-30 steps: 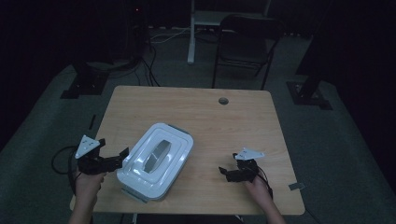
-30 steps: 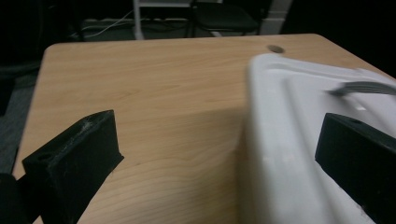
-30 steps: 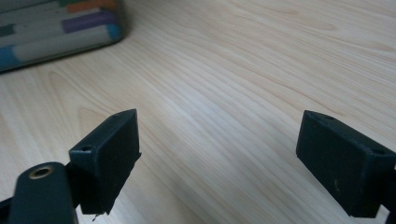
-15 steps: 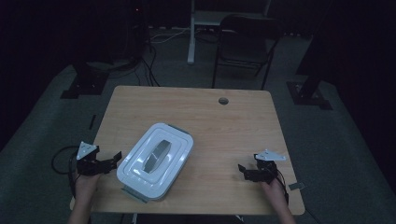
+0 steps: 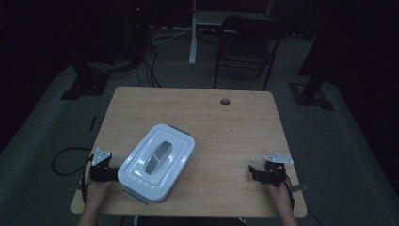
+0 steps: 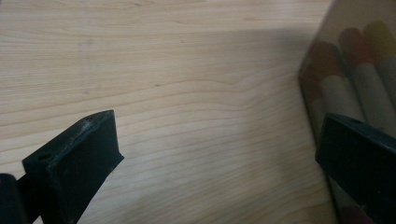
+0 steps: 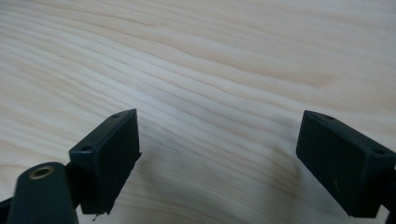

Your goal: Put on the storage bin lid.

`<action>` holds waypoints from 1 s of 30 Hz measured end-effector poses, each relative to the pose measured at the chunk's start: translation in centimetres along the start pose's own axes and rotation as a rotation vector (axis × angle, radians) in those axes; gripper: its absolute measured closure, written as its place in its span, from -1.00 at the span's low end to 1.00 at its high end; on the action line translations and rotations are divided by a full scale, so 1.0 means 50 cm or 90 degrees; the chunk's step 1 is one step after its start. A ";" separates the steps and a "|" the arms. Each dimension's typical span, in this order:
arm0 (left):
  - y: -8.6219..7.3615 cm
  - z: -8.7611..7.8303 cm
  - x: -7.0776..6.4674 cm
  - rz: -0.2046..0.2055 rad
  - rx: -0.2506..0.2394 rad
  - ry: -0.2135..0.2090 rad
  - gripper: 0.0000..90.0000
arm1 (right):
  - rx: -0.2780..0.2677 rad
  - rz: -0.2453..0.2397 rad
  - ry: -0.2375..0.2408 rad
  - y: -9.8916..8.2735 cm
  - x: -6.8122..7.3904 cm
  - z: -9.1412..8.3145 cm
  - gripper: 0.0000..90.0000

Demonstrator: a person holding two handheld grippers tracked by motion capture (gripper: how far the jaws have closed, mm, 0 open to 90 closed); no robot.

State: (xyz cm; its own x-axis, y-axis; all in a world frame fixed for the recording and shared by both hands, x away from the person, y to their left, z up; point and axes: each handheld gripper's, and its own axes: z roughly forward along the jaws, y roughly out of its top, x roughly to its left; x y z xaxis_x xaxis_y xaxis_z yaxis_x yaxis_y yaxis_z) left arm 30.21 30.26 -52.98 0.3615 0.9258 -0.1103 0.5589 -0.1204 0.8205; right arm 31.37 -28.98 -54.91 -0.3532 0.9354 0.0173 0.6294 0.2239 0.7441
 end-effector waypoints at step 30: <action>-0.026 0.000 -0.120 0.052 0.020 -0.053 -0.99 | 0.018 0.039 -0.050 -0.005 -0.020 -0.003 -0.72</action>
State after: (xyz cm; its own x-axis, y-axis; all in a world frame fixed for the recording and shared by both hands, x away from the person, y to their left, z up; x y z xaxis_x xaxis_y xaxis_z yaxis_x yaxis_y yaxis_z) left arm 27.33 24.85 -53.39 0.4662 0.8800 -0.0909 0.5481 -0.2066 0.8105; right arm 31.46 -30.01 -55.02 -0.2589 0.9659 0.0086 0.6682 0.1727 0.7236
